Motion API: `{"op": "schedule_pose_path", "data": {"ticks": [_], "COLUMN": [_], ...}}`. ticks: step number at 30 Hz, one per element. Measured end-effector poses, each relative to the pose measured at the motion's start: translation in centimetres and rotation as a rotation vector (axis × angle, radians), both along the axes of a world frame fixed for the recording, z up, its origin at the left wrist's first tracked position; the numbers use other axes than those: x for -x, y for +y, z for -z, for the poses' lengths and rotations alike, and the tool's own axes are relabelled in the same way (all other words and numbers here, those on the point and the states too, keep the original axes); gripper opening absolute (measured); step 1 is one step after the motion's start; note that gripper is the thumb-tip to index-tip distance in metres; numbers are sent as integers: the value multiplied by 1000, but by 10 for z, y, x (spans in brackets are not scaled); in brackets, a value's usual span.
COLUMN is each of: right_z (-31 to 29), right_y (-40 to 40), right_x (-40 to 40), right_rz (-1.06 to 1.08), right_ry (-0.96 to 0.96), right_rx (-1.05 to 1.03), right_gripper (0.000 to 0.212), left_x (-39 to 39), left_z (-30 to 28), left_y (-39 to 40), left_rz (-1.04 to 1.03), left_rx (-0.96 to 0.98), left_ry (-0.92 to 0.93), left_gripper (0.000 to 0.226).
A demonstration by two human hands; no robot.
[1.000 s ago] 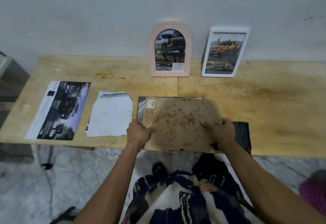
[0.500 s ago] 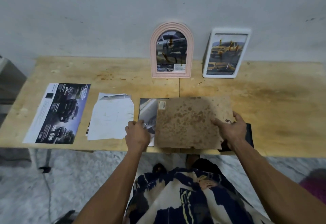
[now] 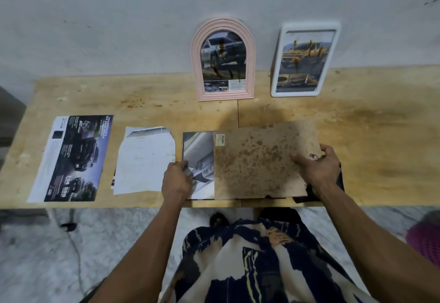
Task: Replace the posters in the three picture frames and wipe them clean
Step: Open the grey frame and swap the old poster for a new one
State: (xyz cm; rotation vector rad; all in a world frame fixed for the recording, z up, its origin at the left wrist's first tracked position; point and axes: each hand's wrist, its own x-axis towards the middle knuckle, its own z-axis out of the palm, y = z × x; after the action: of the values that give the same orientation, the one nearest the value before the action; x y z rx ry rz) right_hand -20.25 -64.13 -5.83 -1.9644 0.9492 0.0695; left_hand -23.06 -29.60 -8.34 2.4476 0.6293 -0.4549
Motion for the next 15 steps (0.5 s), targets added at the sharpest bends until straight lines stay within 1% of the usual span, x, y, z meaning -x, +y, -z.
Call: {"op": "schedule_pose_path", "data": {"ticks": [2,6,15], "right_z": [1,3,5], "right_y": [1,15,47], "right_x": [0,2,9], "right_rz": [8,3,-39], "right_ry": [12,47,36], "right_rx": [29,47,70], "right_gripper": [69,69,63], "left_x": [1,0,0], "left_z": [3,4,5], "left_y": [1,0,3], "left_rz": [-13,-42,-75], "left_rx": [10,17,28], "left_ry": [-8,-21,4], "left_gripper": [48,46,50]}}
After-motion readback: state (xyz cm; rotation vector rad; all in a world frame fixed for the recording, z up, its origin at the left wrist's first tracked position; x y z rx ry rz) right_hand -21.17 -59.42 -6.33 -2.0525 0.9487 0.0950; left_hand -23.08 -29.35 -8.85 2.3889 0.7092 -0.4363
